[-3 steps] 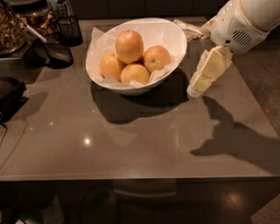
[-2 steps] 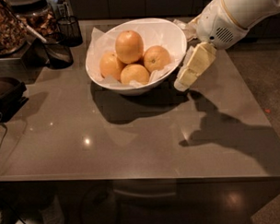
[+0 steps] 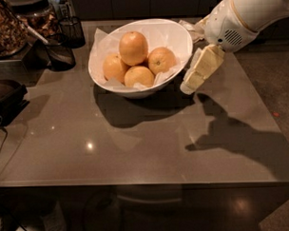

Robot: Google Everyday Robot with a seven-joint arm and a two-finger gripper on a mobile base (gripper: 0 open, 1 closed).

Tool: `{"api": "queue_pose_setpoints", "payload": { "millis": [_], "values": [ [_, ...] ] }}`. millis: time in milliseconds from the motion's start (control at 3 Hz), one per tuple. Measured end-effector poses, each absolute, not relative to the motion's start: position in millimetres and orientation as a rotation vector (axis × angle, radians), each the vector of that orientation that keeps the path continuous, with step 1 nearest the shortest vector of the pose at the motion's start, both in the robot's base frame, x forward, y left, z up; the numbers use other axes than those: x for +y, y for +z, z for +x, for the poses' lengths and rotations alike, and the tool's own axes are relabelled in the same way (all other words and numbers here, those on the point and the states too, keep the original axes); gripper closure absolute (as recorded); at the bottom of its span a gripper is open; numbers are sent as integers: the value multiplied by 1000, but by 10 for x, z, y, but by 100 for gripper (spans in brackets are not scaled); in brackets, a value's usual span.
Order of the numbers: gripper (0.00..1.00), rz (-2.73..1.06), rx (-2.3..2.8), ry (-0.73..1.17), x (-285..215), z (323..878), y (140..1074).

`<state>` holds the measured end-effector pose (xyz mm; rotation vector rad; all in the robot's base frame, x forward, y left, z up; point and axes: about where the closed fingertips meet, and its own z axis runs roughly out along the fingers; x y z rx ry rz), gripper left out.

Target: Pick orange from white bowl

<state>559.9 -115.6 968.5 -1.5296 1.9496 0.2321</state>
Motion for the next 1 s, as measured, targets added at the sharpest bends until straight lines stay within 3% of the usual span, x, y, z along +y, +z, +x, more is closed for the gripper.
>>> {"api": "queue_pose_setpoints", "payload": {
  "millis": [333,1000],
  "values": [
    [0,-1452,1915,266,-774,6021,9763],
    [0,-1412,1887,274,-679,6108,9756]
  ]
}}
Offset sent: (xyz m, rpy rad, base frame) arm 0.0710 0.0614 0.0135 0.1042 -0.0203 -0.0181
